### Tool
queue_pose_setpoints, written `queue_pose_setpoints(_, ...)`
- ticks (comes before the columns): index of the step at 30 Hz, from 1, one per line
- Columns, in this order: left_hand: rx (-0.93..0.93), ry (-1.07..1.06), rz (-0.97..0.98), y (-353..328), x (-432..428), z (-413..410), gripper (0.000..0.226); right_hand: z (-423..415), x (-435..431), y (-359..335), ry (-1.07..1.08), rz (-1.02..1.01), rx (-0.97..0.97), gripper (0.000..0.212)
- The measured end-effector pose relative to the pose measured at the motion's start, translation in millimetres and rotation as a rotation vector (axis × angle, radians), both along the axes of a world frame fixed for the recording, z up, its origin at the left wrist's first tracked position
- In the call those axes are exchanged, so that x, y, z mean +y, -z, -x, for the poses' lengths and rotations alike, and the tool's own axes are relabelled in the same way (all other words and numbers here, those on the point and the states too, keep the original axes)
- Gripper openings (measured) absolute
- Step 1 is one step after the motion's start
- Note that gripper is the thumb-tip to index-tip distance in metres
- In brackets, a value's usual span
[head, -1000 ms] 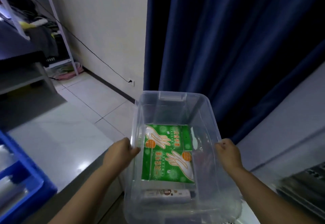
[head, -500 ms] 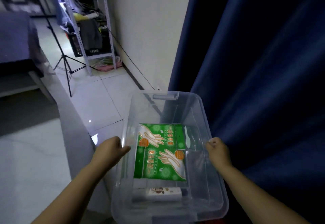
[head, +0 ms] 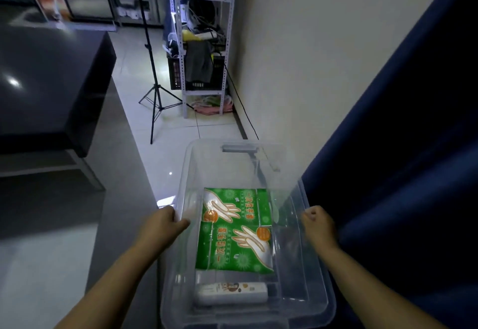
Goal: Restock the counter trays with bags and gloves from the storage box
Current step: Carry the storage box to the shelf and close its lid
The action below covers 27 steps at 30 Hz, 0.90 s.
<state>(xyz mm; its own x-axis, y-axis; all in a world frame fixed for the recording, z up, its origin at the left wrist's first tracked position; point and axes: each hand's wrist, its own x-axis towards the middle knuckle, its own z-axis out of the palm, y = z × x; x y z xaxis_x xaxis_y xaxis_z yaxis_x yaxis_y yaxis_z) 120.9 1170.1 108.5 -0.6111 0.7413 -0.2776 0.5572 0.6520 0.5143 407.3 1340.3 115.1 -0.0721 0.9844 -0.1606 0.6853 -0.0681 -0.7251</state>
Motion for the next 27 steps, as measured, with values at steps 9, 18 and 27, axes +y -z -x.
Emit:
queue_pose_setpoints(9,-0.017,-0.149,-0.003,-12,103,113,0.033,128,125,-11,-0.090,0.004,-0.055,0.021)
queue_pose_setpoints(18,-0.061,-0.297,0.011,-1,205,197,0.030,242,259,4,-0.186,0.022,-0.066,0.026)
queue_pose_setpoints(27,-0.076,-0.578,0.000,2,316,279,0.026,370,414,18,-0.443,0.154,-0.027,0.015)
